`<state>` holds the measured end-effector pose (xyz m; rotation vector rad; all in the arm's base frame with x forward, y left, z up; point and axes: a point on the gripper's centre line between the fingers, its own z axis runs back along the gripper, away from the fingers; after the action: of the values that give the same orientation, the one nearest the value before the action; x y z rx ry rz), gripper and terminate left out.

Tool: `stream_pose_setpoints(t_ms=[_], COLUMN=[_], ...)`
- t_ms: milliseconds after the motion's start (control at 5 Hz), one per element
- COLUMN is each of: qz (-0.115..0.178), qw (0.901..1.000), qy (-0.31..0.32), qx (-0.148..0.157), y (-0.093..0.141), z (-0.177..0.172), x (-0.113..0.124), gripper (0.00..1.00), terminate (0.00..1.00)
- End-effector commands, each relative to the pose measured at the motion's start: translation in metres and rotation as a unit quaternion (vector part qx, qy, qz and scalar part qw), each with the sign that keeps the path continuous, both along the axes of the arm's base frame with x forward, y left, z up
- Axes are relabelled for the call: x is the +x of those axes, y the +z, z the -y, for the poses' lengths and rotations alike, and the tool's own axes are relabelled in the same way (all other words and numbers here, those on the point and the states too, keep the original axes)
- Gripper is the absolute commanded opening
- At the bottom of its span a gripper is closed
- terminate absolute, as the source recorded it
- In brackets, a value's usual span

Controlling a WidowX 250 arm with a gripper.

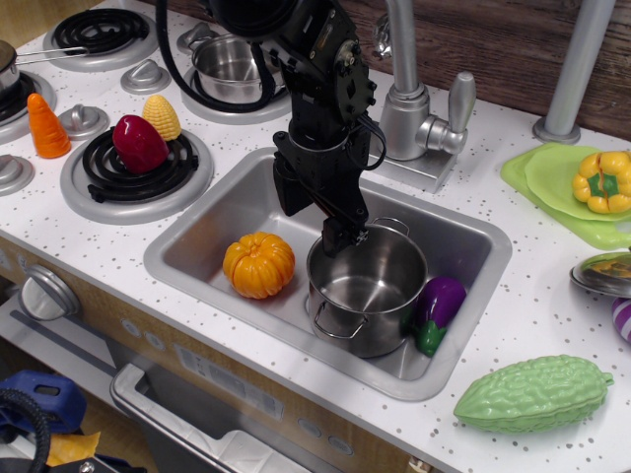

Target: Pick up pot from sink

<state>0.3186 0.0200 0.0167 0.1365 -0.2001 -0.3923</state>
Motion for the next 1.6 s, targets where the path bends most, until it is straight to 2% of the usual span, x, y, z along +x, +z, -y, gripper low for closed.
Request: stream_pose_setpoints(t_ms=[0, 400, 600, 800, 1000, 1200, 1400], qz=[0.000, 0.035, 0.042, 0.036, 0.028, 0.024, 0.002], qw=[1.0000, 0.9992, 0.9987, 0.9981, 0.9982, 0.9991, 0.9997], qy=[0.000, 0.009, 0.016, 0.026, 0.034, 0.031, 0.020], qx=[0.000, -0.015, -0.025, -0.042, -0.040, -0.019, 0.014], y=[0.000, -0.036, -0.045, -0.047, -0.041, -0.032, -0.005], z=[0.000, -0.007, -0.011, -0.015, -0.009, -0.005, -0.005], x=[0.000, -0.013, -0.014, -0.011, -0.008, -0.002, 0.007], gripper=[1.00, 1.00, 1.00, 0.00, 0.00, 0.00, 0.00], terminate=[0.00, 0.00, 0.00, 0.00, 0.00, 0.00, 0.00])
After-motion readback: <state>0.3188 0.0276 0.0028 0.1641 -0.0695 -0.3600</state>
